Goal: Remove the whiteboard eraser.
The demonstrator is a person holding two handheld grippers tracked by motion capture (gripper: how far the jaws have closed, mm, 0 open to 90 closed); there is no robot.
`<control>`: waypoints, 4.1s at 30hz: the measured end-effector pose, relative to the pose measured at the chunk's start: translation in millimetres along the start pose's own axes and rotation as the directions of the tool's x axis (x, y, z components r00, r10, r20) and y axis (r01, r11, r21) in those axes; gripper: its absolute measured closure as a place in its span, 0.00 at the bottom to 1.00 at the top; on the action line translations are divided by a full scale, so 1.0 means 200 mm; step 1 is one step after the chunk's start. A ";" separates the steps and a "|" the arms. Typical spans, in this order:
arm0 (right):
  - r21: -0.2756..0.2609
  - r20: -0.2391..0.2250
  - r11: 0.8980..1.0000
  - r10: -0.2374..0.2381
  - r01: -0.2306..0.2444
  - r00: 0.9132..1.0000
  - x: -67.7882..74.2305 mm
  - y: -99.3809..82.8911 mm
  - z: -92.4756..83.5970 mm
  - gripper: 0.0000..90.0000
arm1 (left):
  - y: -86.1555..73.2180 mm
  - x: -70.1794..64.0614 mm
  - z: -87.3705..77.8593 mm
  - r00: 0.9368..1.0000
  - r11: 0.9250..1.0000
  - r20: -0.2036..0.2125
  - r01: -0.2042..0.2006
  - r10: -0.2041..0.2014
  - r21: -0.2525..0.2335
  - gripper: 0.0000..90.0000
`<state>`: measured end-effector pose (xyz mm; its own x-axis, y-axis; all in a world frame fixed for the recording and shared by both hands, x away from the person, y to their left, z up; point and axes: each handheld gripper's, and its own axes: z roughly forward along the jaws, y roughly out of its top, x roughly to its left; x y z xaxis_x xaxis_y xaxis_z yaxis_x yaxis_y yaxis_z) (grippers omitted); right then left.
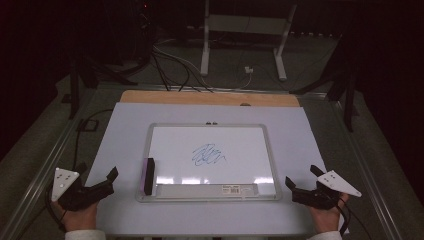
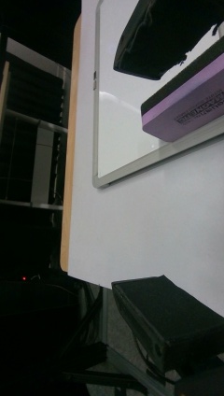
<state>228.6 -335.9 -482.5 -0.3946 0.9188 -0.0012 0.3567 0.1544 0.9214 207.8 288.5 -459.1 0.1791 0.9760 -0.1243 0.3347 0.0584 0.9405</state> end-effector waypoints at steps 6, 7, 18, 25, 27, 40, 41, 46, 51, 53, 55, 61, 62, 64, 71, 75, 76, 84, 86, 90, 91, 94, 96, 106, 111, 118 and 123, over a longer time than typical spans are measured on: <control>-0.001 -0.004 1.000 -0.011 0.011 1.000 0.01 0.00 0.00 0.00 | 0.03 -0.01 0.01 0.998 1.000 0.056 -0.019 0.018 0.022 0.00; -0.004 -0.009 1.000 -0.009 0.008 1.000 0.01 0.00 0.00 0.00 | 0.03 -0.01 0.01 0.997 0.999 0.067 -0.024 0.023 0.022 0.00; -0.047 -0.052 0.998 0.036 -0.038 0.998 0.00 0.01 -0.02 0.00 | 0.05 -0.07 0.07 0.996 0.999 0.085 -0.041 0.039 0.024 0.00; -0.052 -0.053 0.998 0.037 -0.040 0.998 0.00 0.01 -0.02 0.00 | 0.05 -0.10 0.13 0.996 0.995 0.091 -0.021 0.012 0.101 0.00; -0.053 -0.052 0.998 0.039 -0.042 0.998 0.00 0.01 -0.02 0.00 | 0.04 -0.11 0.15 0.996 0.992 0.089 -0.028 0.017 0.126 0.00; -0.051 -0.053 0.998 0.038 -0.041 0.998 0.00 0.01 -0.03 0.00 | 0.00 -0.15 0.22 0.993 0.975 0.117 -0.048 0.022 0.218 0.00; -0.052 -0.052 0.998 0.038 -0.041 0.998 0.00 0.01 -0.03 0.00 | 0.00 -0.15 0.23 0.992 0.972 0.122 -0.049 0.021 0.231 0.00; -0.052 -0.052 0.998 0.040 -0.043 0.998 0.00 0.01 -0.03 0.00 | -0.01 -0.15 0.25 0.991 0.962 0.131 -0.049 0.014 0.267 0.00; -0.048 -0.052 0.998 0.039 -0.042 0.998 0.00 0.01 -0.02 0.00 | -0.03 -0.15 0.26 0.991 0.952 0.133 -0.042 0.002 0.302 0.04; -0.048 -0.052 0.998 0.039 -0.042 0.998 0.01 0.01 -0.02 0.00 | -0.04 -0.16 0.26 0.990 0.951 0.138 -0.040 -0.002 0.306 0.06; -0.047 -0.052 0.998 0.038 -0.041 0.998 0.01 0.01 -0.02 0.00 | -0.05 -0.16 0.27 0.989 0.945 0.150 -0.048 -0.001 0.324 0.08; -0.046 -0.050 0.998 0.037 -0.040 0.998 0.01 0.01 -0.02 0.00 | -0.07 -0.18 0.28 0.983 0.934 0.185 -0.060 -0.007 0.353 0.19; -0.045 -0.049 0.998 0.037 -0.039 0.998 0.01 0.01 -0.02 0.00 | -0.07 -0.18 0.28 0.982 0.931 0.187 -0.065 -0.004 0.360 0.19; -0.045 -0.048 0.998 0.036 -0.038 0.998 0.01 0.01 -0.02 0.00 | -0.08 -0.19 0.28 0.981 0.927 0.193 -0.070 -0.003 0.369 0.22; -0.044 -0.043 0.998 0.034 -0.036 0.998 0.01 0.01 -0.02 0.00 | -0.09 -0.19 0.29 0.974 0.922 0.223 -0.058 -0.032 0.384 0.33; -0.044 -0.042 0.999 0.031 -0.033 0.999 0.01 0.01 -0.02 0.00 | -0.09 -0.19 0.29 0.973 0.920 0.229 -0.054 -0.039 0.388 0.38; -0.044 -0.042 0.999 0.031 -0.033 0.999 0.01 0.01 -0.02 0.00 | -0.09 -0.19 0.29 0.972 0.920 0.230 -0.052 -0.042 0.389 0.38; -0.043 -0.040 0.999 0.028 -0.030 0.999 0.01 0.01 -0.02 0.00 | -0.09 -0.21 0.29 0.969 0.918 0.242 -0.047 -0.054 0.394 0.41; -0.044 -0.040 0.999 0.028 -0.030 0.999 0.01 0.01 -0.02 0.00 | -0.09 -0.24 0.31 0.965 0.916 0.254 -0.048 -0.060 0.399 0.41; -0.048 -0.037 0.998 0.030 -0.032 0.999 0.01 0.01 -0.03 0.00 | -0.10 -0.28 0.33 0.962 0.911 0.267 -0.060 -0.056 0.407 0.40; -0.048 -0.037 0.998 0.030 -0.031 0.999 0.01 0.01 -0.03 0.00 | -0.10 -0.28 0.33 0.962 0.911 0.267 -0.060 -0.056 0.407 0.40; -0.049 -0.036 0.998 0.031 -0.032 0.999 0.01 0.01 -0.03 0.00 | -0.11 -0.30 0.34 0.960 0.908 0.273 -0.057 -0.064 0.414 0.39; -0.049 -0.036 0.998 0.030 -0.032 0.999 0.01 0.01 -0.03 0.00 | -0.11 -0.30 0.34 0.959 0.906 0.275 -0.055 -0.069 0.420 0.38; -0.049 -0.036 0.998 0.033 -0.035 0.999 0.01 0.01 -0.03 0.00 | -0.15 -0.33 0.34 0.958 0.889 0.280 -0.068 -0.070 0.454 0.37; -0.050 -0.036 0.998 0.030 -0.032 0.999 0.01 0.01 -0.03 0.00 | -0.17 -0.33 0.36 0.956 0.875 0.285 -0.076 -0.073 0.479 0.39; -0.052 -0.036 0.998 0.037 -0.038 0.999 0.01 0.01 -0.03 0.00 | -0.16 -0.34 0.36 0.955 0.879 0.286 -0.074 -0.073 0.471 0.46; -0.055 -0.033 0.998 0.038 -0.040 0.999 0.00 0.01 -0.03 0.00 | -0.12 -0.33 0.35 0.958 0.892 0.280 -0.069 -0.066 0.447 0.46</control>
<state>223.6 -337.0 -477.7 -0.4083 0.9116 0.0467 0.3247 0.0972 0.9408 253.3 208.4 -496.0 0.4082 0.8723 -0.2693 0.6998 -0.1095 0.7059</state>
